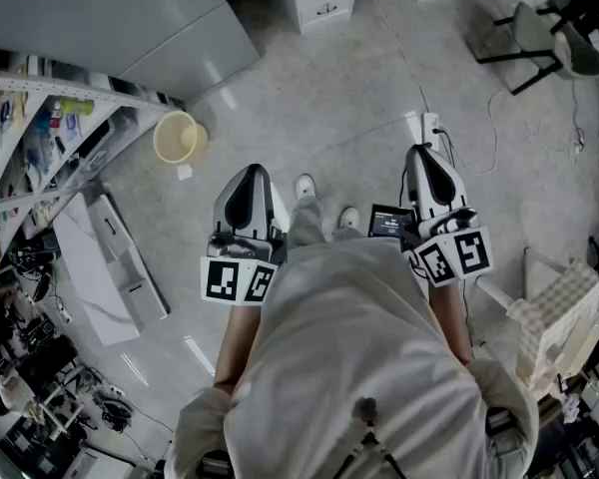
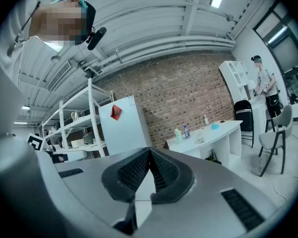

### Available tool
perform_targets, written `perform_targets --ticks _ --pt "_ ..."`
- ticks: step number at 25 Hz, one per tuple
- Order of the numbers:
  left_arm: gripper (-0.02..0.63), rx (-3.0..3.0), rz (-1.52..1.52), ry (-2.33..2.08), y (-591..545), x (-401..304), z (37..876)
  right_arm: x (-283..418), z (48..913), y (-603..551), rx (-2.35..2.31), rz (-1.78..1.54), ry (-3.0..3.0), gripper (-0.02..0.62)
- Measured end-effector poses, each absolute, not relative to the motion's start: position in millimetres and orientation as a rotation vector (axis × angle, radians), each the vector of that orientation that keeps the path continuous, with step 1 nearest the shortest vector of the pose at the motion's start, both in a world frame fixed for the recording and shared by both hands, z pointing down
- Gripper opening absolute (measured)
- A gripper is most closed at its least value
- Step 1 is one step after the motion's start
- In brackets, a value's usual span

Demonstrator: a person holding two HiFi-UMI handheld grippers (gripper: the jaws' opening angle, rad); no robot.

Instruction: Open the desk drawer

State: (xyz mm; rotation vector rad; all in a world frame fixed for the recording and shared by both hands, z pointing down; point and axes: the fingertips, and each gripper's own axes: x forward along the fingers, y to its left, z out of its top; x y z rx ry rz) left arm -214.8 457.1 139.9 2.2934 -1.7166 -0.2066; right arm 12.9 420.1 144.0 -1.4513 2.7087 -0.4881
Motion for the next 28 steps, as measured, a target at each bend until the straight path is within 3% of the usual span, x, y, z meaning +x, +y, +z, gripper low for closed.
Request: perform_targets --ticks 14,28 --pt "0.008 2.42 -0.143 -1.658 561.7 -78.8 128.0 143.3 133.2 535.7 -1.53 -0.403 2.676 0.026" --pt "0.008 2.36 -0.067 -1.767 571.2 -86.8 131.6 161.9 137.2 523.2 -1.522 -0.37 2.7 0.028"
